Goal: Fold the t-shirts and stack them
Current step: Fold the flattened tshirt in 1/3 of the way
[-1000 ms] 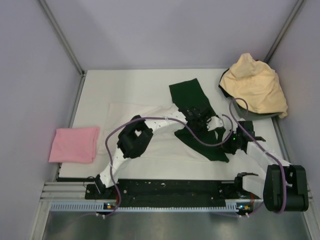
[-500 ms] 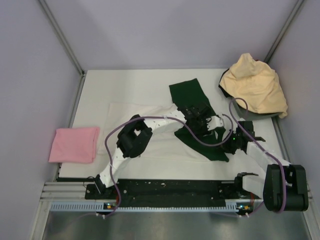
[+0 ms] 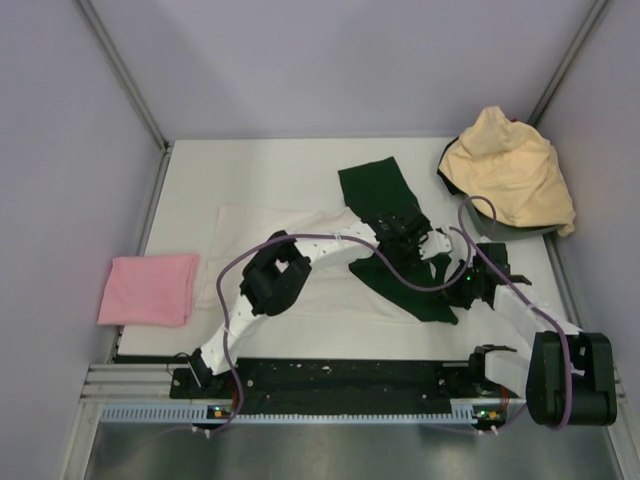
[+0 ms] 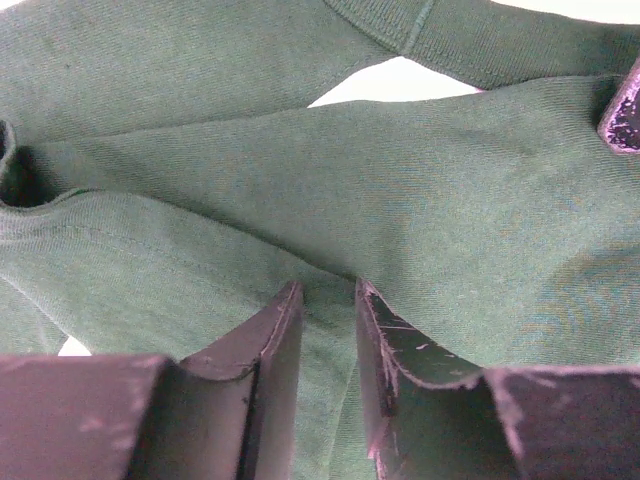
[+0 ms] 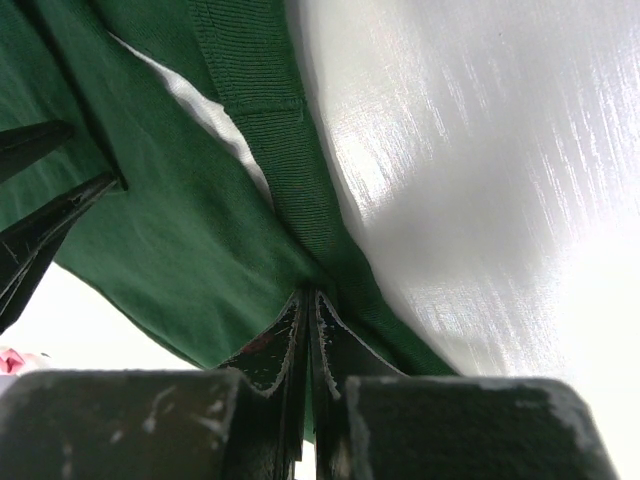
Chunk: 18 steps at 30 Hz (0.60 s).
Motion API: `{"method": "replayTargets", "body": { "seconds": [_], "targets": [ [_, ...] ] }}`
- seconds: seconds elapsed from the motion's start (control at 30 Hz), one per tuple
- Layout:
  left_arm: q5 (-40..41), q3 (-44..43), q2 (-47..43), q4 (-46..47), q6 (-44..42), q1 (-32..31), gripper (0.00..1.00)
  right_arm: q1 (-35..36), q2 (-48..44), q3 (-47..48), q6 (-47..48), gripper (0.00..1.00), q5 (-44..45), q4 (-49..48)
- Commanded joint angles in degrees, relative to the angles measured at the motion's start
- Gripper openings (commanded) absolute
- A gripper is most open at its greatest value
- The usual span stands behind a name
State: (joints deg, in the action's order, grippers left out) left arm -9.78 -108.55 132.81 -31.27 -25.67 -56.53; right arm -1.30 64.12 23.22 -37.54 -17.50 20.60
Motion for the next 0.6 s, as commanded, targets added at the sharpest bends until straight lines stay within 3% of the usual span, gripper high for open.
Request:
{"method": "replayTargets", "body": {
  "seconds": [0.0,0.13,0.23,0.57],
  "targets": [
    [-0.07,-1.57,1.22,-1.96,-0.26,-0.33,0.34,-0.55,-0.57,-0.90,1.50,0.00,2.47,1.55],
    [-0.32,-2.10,1.66,-2.31,-0.26,-0.42,0.30,-0.55,-0.66,-0.55,1.68,0.00,2.64,1.81],
    [-0.85,-3.42,2.10,-4.24,-0.43,-0.42,0.00,-0.63,-1.01,-0.55,1.77,0.00,3.08,2.16],
    [3.28,-1.13,-5.37,-3.01,-0.34,1.77,0.00,-0.55,0.04,-1.08,1.77,0.00,3.70,2.60]
  ]
}}
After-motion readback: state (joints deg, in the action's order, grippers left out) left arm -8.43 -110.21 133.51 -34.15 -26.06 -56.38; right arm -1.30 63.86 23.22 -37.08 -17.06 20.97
